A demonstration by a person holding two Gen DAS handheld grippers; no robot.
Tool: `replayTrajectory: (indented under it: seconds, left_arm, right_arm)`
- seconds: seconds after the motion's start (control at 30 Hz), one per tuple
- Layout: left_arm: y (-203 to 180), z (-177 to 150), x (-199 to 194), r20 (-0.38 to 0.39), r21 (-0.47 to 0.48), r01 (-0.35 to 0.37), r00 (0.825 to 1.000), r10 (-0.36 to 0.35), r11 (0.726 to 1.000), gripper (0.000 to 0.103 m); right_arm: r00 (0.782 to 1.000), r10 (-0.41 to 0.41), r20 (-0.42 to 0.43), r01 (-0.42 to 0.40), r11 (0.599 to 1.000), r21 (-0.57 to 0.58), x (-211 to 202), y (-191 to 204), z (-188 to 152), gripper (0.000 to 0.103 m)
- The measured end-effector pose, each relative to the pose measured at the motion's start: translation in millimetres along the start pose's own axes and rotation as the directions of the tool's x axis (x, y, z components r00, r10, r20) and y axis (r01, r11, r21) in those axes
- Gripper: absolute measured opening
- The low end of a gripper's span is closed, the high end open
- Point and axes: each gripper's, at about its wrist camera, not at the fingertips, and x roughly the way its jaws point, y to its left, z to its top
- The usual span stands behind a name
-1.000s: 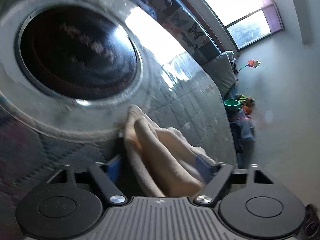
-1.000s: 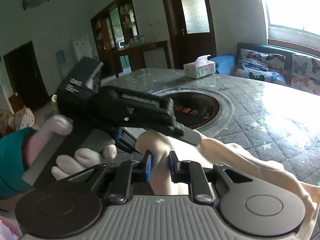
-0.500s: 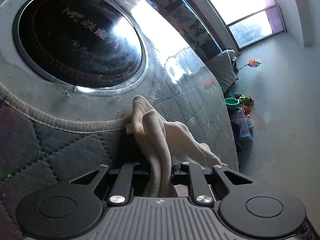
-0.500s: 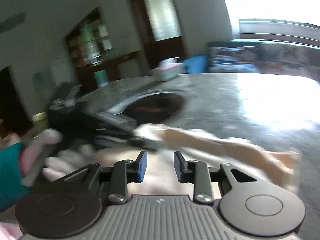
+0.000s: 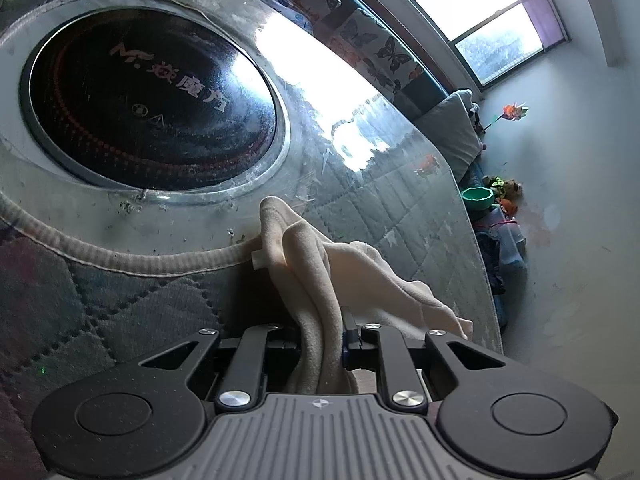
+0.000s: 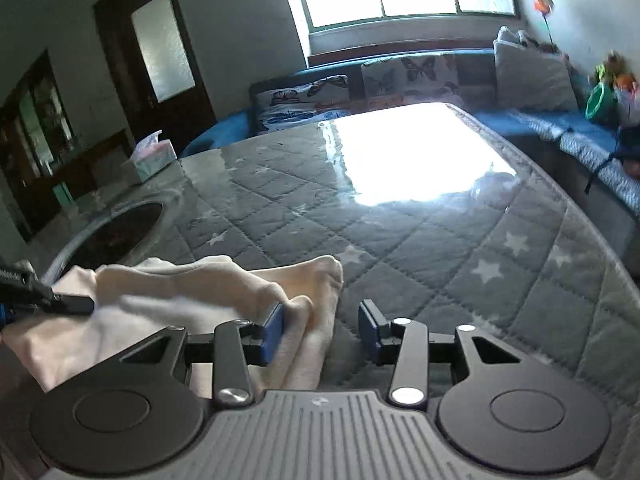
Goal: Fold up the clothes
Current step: 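Lift the folded sweatshirt with both grippers and carry it across the table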
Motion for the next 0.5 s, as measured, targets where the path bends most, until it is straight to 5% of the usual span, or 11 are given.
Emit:
replayTrajectory:
  seconds: [0.1, 0.23, 0.5]
  left_arm:
    - [-5.6, -0.8, 1.1, 0.003, 0.028, -0.023, 1.000, 0.023, 0.999, 0.018]
    - [-15.9, -1.9, 0.8, 0.011, 0.069, -0.065, 0.998, 0.065, 0.995, 0.017]
    - [-52.8, -0.2, -4.8, 0.037, 0.155, -0.040, 0.999, 0.034, 0.987, 0.016]
  right_arm:
    - [0.999, 0.050, 0.002, -0.050, 0.999, -0.011, 4.3, 4.8, -2.3, 0.041]
    - [0.997, 0.078, 0.016, -0.078, 0.996, -0.045, 3.8, 13.0, -1.5, 0.012]
    - [0.990, 0.097, 0.099, -0.090, 0.993, -0.078, -26.1, 9.3, 14.8, 0.011]
